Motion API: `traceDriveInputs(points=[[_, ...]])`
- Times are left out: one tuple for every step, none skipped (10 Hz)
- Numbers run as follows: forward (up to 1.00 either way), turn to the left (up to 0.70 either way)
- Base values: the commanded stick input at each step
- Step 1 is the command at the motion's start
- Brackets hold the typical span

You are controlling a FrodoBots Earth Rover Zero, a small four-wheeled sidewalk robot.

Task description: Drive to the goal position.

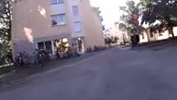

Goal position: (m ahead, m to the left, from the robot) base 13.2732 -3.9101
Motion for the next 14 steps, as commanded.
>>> traceDriveInputs(points=[[0.7, -0.11], [0.7, -0.09], [0.7, -0.08], [0.7, -0.08], [0.7, -0.07], [0.7, -0.07], [0.7, 0.0], [0.7, 0.0], [0.7, -0.05], [0.7, -0.1], [0.7, -0.13], [0.7, -0.14], [0.7, -0.14], [0.7, -0.14]])
